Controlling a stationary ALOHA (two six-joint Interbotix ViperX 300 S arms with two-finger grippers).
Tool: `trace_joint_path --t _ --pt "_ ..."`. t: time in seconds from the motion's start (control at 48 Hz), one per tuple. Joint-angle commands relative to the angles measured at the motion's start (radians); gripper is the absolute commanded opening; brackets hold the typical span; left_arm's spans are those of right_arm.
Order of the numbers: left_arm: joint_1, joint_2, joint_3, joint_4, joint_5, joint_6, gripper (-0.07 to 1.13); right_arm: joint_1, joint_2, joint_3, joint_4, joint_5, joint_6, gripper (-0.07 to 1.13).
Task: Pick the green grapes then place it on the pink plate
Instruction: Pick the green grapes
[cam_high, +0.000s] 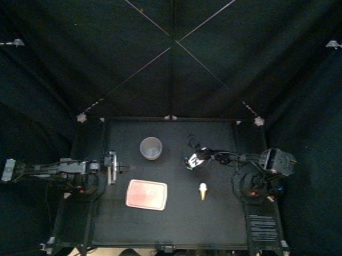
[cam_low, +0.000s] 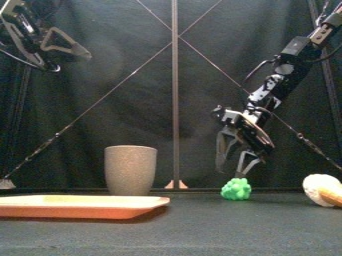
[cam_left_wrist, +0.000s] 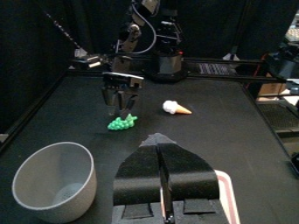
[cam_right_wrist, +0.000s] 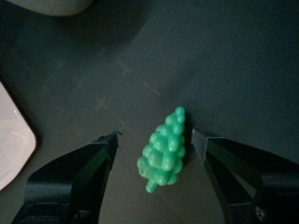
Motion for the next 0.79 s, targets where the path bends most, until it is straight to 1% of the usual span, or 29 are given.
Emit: trace_joint_path --t 0.021,0.188,0.333,0.479,0.583,0.792 --pt "0.003 0.003 -0.012 0.002 -0.012 0.002 0.13 0.0 -0.011 0.009 -0.017 0.006 0.04 0.99" --pt "0.003 0.002 -0.012 0.002 -0.02 0.002 0.13 0.008 0.0 0.026 -0.08 0.0 0.121 0.99" --pt "0.003 0.002 -0.012 0.002 -0.026 0.002 0.13 0.014 0.028 0.008 -0.138 -0.003 0.173 0.99" --pt "0.003 0.002 -0.009 0.002 -0.026 0.003 0.13 0.037 0.064 -0.012 -0.184 -0.003 0.222 0.98" --pt "0.003 0.002 -0.008 0.002 -0.026 0.003 0.13 0.052 0.078 -0.025 -0.199 -0.003 0.242 0.92" --pt "0.003 0.002 -0.008 0.005 -0.026 0.003 0.13 0.067 0.077 -0.038 -0.238 0.005 0.264 0.73"
